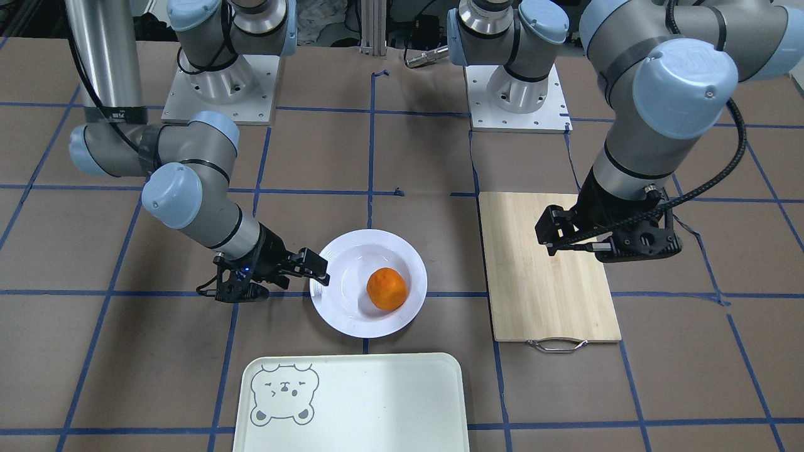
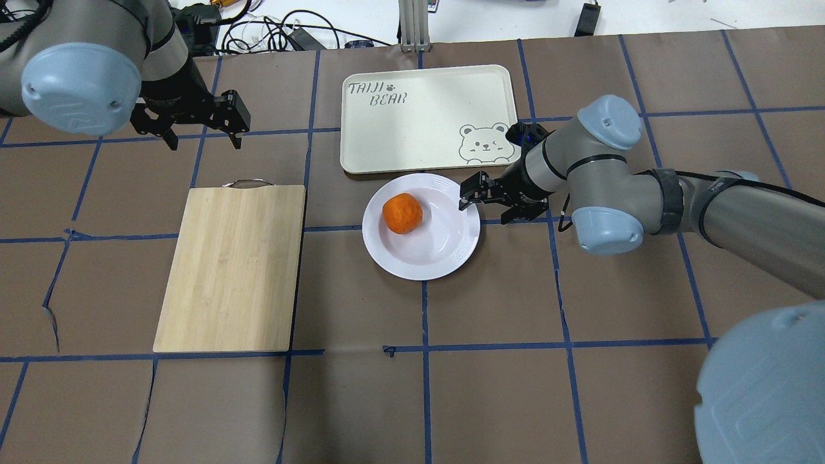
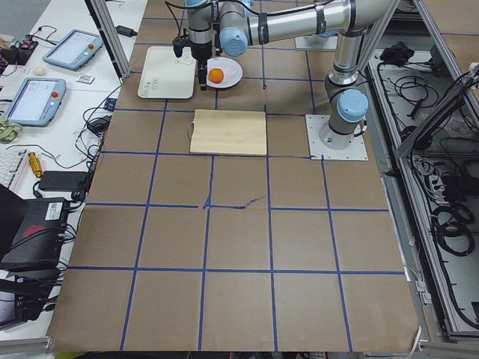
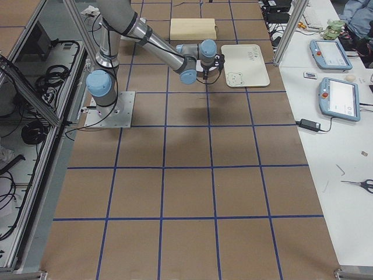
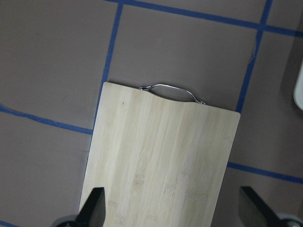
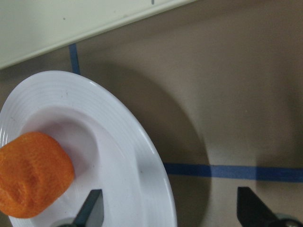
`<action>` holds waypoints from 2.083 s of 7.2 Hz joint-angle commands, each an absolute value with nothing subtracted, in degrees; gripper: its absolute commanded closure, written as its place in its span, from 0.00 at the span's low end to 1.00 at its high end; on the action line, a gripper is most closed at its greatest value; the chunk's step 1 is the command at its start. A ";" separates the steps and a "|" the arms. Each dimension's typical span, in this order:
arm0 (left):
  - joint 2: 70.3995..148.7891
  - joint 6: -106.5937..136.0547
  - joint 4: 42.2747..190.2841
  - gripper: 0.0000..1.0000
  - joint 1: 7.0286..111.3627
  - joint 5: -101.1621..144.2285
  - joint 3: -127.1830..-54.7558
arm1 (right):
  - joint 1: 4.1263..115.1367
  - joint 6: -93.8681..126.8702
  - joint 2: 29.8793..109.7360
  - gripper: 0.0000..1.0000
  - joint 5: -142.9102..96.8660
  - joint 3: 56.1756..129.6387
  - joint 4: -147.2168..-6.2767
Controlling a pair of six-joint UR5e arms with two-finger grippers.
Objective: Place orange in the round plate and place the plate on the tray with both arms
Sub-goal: 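Grip the rim of the white plate with the right gripper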
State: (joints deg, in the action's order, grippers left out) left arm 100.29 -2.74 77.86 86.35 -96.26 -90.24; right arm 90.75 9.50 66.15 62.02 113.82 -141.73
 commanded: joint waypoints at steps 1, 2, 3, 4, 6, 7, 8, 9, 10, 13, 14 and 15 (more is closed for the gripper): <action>97.83 -4.57 77.96 0.00 86.05 -89.62 -90.09 | 94.46 11.94 64.25 0.00 62.40 114.00 -145.70; 95.65 -4.40 79.26 0.00 85.87 -88.95 -90.52 | 94.74 13.17 64.25 0.00 62.32 114.08 -146.07; 93.45 -3.52 86.50 0.00 86.04 -89.38 -90.79 | 94.75 13.36 64.25 0.05 62.23 114.17 -145.99; 91.17 -3.34 88.22 0.00 86.04 -89.12 -90.88 | 94.83 13.62 64.16 0.16 62.14 114.26 -145.99; 88.60 -3.51 89.82 0.00 85.96 -89.38 -93.32 | 94.83 15.71 64.16 0.34 62.05 114.26 -145.72; 88.42 -3.52 89.56 0.00 86.13 -89.30 -94.73 | 94.92 16.34 64.25 0.56 62.31 114.26 -145.81; 88.50 -3.52 88.95 0.00 86.05 -89.30 -94.92 | 94.92 16.35 64.25 0.70 62.75 114.17 -145.72; 88.59 -3.52 88.77 0.00 85.87 -89.30 -94.92 | 94.83 16.61 64.25 0.85 62.84 114.08 -145.46; 88.51 -3.52 88.77 0.00 85.87 -89.30 -94.83 | 94.83 17.05 64.42 0.96 63.02 113.65 -145.20; 88.51 -3.52 88.77 0.00 85.69 -89.30 -94.83 | 93.53 17.84 64.69 1.00 62.23 108.65 -141.70; 88.51 -3.52 88.77 0.00 85.69 -89.30 -94.83 | 92.21 17.75 64.69 1.00 62.14 106.37 -140.81; 88.51 -3.60 88.86 0.00 85.69 -89.30 -94.83 | 91.59 17.75 64.69 1.00 61.96 104.96 -139.58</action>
State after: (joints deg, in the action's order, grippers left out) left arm 88.51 -3.54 88.79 85.70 -89.30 -94.82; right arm 92.67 17.78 64.68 62.20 107.20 -141.15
